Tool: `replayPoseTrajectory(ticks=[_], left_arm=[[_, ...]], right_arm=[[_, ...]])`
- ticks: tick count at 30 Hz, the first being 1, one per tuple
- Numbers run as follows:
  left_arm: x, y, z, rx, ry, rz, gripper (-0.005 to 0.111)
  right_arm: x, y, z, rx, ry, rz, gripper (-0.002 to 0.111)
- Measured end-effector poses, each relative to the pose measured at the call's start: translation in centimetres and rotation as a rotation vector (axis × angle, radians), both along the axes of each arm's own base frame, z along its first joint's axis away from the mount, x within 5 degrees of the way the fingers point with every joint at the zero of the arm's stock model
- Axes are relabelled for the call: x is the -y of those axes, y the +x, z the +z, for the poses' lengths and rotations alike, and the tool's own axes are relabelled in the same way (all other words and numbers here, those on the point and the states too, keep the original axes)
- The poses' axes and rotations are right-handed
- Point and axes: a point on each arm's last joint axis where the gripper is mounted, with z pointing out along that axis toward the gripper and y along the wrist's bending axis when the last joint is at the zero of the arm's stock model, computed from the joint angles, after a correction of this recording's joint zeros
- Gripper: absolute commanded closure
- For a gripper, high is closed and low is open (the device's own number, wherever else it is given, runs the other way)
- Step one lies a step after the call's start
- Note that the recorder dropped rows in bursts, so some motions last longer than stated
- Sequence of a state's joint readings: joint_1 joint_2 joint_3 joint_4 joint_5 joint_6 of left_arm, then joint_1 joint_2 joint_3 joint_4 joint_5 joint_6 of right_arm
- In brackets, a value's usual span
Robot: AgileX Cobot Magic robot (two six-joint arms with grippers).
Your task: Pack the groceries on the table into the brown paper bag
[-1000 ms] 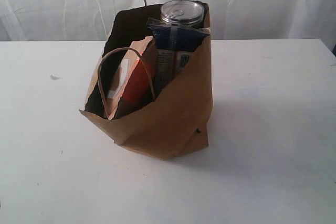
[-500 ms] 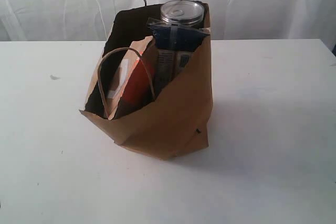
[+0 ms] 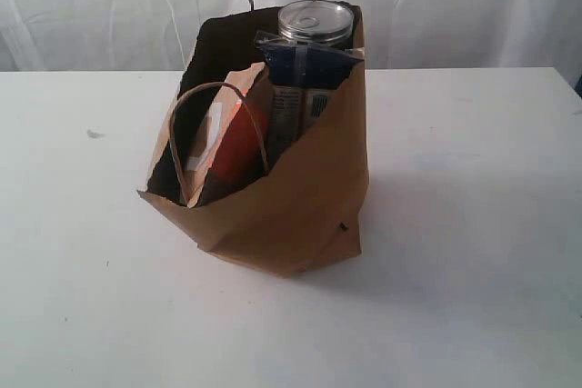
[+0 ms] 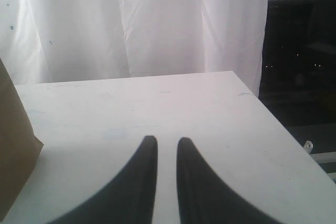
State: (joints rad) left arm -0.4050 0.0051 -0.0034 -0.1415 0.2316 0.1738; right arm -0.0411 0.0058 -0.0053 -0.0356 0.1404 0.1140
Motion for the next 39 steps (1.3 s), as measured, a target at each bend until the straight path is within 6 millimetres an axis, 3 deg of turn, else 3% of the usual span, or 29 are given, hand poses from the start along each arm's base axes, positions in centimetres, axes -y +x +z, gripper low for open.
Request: replayPoseTrajectory(ticks=[39], left_arm=[[-0.01, 0.09, 0.20, 0.025, -0.003, 0.003, 0.106]], right_arm=[[0.00, 0.00, 0.00, 0.000, 0.000, 0.000, 0.095]])
